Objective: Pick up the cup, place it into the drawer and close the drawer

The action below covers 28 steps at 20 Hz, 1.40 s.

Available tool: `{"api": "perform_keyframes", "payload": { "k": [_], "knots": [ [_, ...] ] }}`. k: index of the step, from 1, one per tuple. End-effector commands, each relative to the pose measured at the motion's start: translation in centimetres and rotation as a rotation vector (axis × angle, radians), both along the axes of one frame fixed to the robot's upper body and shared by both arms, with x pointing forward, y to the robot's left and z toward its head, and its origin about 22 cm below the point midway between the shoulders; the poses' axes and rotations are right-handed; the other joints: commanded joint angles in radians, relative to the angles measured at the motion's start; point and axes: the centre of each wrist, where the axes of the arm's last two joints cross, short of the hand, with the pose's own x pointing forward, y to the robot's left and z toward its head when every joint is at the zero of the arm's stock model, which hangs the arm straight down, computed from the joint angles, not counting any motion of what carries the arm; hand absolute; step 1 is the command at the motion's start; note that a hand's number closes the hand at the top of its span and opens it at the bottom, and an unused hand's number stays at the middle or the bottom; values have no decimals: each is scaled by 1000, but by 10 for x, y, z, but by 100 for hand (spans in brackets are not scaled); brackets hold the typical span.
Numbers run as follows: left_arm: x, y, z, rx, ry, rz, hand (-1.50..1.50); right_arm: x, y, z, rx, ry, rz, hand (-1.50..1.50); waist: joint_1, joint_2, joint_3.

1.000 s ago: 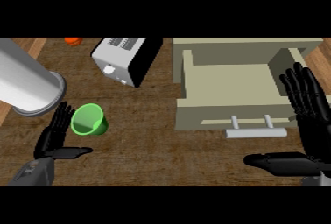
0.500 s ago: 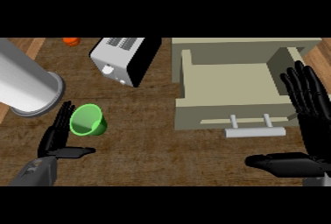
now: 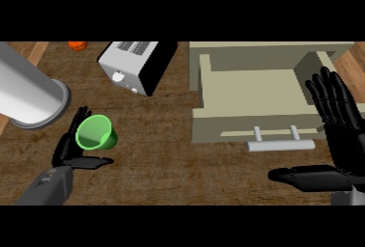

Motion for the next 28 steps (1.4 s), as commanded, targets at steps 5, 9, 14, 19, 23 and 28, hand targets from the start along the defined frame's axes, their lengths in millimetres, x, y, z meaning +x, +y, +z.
{"api": "perform_keyframes", "payload": {
  "k": [5,9,14,19,23,28],
  "knots": [
    [0,-7,-2,-191,-114,-117,-150,5,-4,7,1,1,10,-150,1,0,-1],
    [11,-11,5,-261,-124,-179,150,2,-5,-6,23,31,-6,-150,3,-2,0],
    [17,-38,0,-348,-121,-243,150,14,-2,4,-16,24,-15,-150,12,-1,0],
    [19,-49,0,-348,-206,-240,150,9,-6,1,1,16,-8,-150,5,-2,0],
    [6,-18,-1,-308,-255,23,150,-2,-16,1,-29,22,-13,-150,11,-7,1],
    [0,-32,-7,-285,-357,124,150,-7,-29,-5,-16,5,-23,-150,15,-10,3]
  ]
}}
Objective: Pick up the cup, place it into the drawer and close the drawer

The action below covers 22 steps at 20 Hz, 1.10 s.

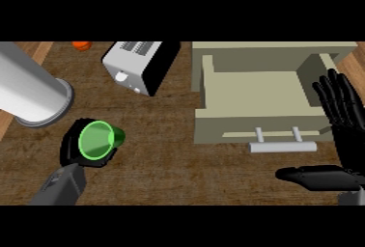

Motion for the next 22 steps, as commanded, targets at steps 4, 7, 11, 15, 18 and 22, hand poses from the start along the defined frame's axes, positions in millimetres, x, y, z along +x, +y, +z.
{"api": "perform_keyframes", "payload": {
  "k": [4,7,11,15,18,22],
  "knots": [
    [16,-1,16,-73,-252,2,150,-3,8,-1,-3,-10,4,-150,8,-5,1],
    [31,-10,29,-48,-285,-32,150,0,-12,-1,19,-5,-11,-150,12,-6,2],
    [62,-54,58,-15,-301,-142,150,-12,5,3,1,10,-23,-150,21,-14,4],
    [90,-71,113,75,-366,-165,150,-2,-14,2,-5,21,-48,-150,36,-18,5],
    [106,-110,151,89,-378,-162,150,-7,-24,-3,-1,17,-44,-150,30,-17,5],
    [109,-132,196,117,-392,-224,150,-6,-26,-5,1,31,-47,-150,31,-16,5]
  ]
}}
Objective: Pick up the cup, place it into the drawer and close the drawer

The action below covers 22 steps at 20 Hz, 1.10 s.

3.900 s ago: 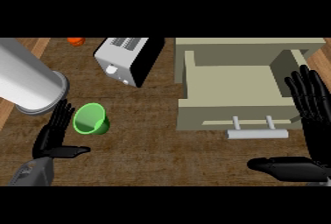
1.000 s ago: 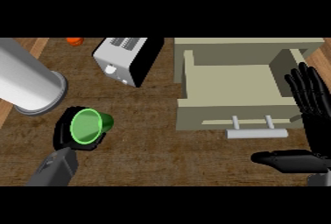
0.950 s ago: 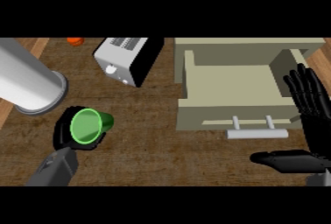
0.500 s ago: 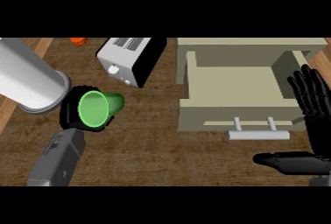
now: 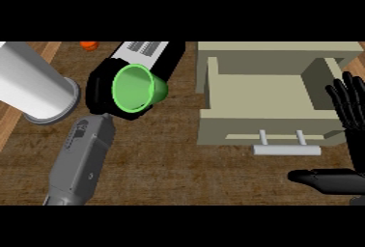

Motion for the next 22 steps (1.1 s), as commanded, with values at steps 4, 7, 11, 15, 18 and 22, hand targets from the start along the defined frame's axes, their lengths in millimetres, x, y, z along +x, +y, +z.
{"api": "perform_keyframes", "payload": {
  "k": [4,7,11,15,18,22],
  "knots": [
    [7,-69,81,82,-30,-80,150,12,8,8,5,-7,-1,-150,-5,2,0],
    [23,-86,122,128,-39,-55,150,2,-8,-7,5,-8,10,-150,-20,7,0],
    [20,-118,125,167,-11,-44,150,3,1,-10,6,-16,-4,-150,-23,8,0],
    [29,-142,149,176,13,-24,150,9,1,-9,-9,0,2,-150,-28,9,-1],
    [37,-148,144,176,103,-47,150,4,-9,9,5,-16,19,-150,-36,11,-1],
    [44,-159,141,170,138,-36,150,11,-11,4,-5,-16,22,-150,-40,13,0]
  ]
}}
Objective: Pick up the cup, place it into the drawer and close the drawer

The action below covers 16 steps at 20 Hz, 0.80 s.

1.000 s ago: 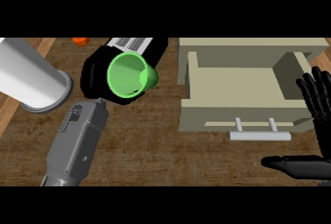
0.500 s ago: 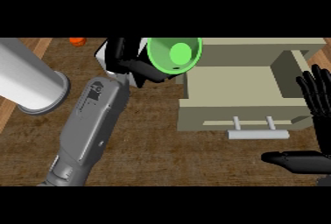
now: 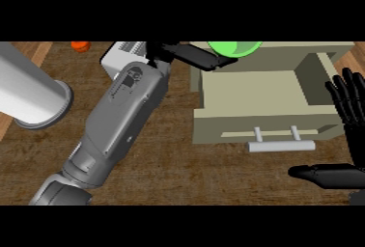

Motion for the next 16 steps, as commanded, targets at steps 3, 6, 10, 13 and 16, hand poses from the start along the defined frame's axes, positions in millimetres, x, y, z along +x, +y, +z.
{"api": "perform_keyframes", "payload": {
  "k": [3,6,10,13,16],
  "knots": [
    [9,-21,2,32,63,27,150,1,-9,10,10,2,13,-150,-12,4,0],
    [9,-29,-3,92,87,49,150,2,8,-6,17,-13,-2,-150,-18,6,1],
    [4,-32,-19,92,102,9,150,-4,8,2,-6,-20,-2,-150,-15,3,0],
    [3,-32,-33,134,117,35,150,-4,-7,7,-12,-5,19,-150,-30,6,0],
    [0,-44,-28,227,148,88,150,2,-5,13,0,-31,40,-150,-53,9,1]
  ]
}}
